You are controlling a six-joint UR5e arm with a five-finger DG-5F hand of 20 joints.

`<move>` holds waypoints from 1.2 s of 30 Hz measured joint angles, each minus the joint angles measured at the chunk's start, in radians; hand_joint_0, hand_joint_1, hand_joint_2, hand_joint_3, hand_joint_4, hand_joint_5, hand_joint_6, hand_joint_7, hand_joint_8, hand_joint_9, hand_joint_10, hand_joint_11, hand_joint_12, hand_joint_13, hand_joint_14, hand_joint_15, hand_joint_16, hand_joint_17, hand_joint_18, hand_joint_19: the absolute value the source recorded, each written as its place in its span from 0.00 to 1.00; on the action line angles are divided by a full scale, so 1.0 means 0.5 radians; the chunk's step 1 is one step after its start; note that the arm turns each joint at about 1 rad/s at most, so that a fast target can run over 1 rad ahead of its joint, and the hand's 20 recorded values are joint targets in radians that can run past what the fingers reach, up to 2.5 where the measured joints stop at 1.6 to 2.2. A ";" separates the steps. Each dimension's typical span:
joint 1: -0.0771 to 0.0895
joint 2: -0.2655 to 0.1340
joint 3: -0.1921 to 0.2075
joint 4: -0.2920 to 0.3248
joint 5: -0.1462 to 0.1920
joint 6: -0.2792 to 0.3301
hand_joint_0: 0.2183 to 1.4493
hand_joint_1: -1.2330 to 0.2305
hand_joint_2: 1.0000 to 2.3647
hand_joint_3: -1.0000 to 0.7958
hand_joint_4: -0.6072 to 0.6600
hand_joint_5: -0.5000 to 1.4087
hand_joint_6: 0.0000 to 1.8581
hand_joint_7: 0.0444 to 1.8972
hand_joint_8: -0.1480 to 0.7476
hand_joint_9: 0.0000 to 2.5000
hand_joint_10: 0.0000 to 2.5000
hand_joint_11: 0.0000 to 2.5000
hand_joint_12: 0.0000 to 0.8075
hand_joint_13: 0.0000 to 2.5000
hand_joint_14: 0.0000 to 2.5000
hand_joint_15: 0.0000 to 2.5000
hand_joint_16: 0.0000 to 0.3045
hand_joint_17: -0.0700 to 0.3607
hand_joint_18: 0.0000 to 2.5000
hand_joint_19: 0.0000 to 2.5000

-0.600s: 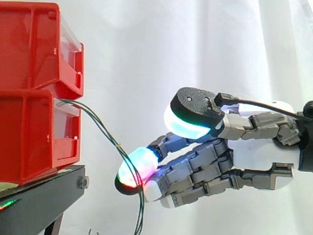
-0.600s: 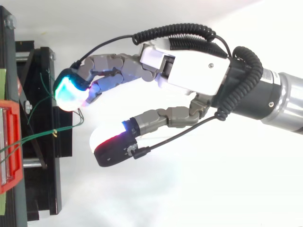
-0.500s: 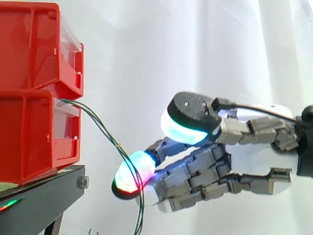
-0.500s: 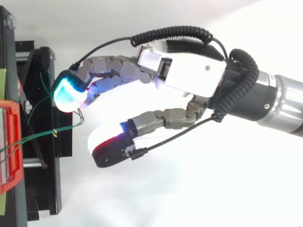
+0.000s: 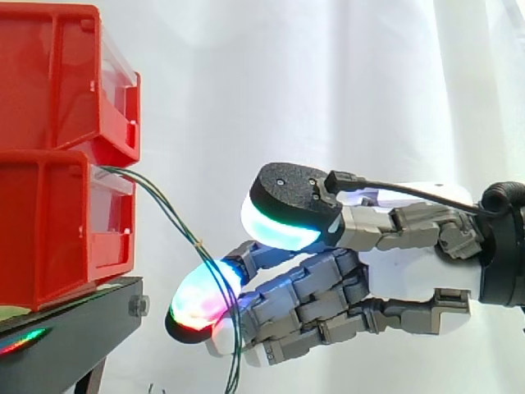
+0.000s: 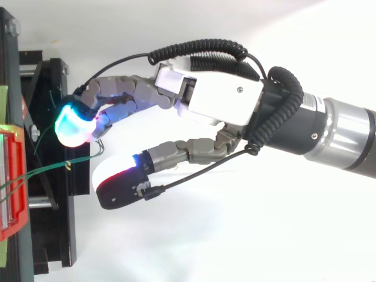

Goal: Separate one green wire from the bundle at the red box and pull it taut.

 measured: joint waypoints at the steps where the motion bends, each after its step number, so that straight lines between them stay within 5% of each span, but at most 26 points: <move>1: 0.001 0.000 0.004 -0.008 0.000 0.001 0.29 0.48 0.00 0.32 0.72 0.20 0.27 0.50 0.48 0.29 0.00 0.18 0.38 0.20 0.00 0.04 0.14 0.39 0.19 0.06; 10: 0.023 -0.002 0.026 -0.047 0.006 -0.002 0.28 0.47 0.00 0.32 0.72 0.19 0.27 0.50 0.48 0.29 0.00 0.18 0.39 0.20 0.00 0.04 0.14 0.39 0.19 0.06; 21: 0.091 -0.003 0.034 0.001 0.062 -0.006 0.28 0.45 0.00 0.32 0.71 0.19 0.27 0.52 0.48 0.29 0.00 0.18 0.39 0.20 0.00 0.04 0.15 0.39 0.20 0.06; 36: 0.141 -0.004 0.074 -0.008 0.093 -0.037 0.29 0.43 0.01 0.34 0.64 0.20 0.27 0.63 0.48 0.30 0.00 0.19 0.39 0.22 0.00 0.05 0.14 0.39 0.21 0.08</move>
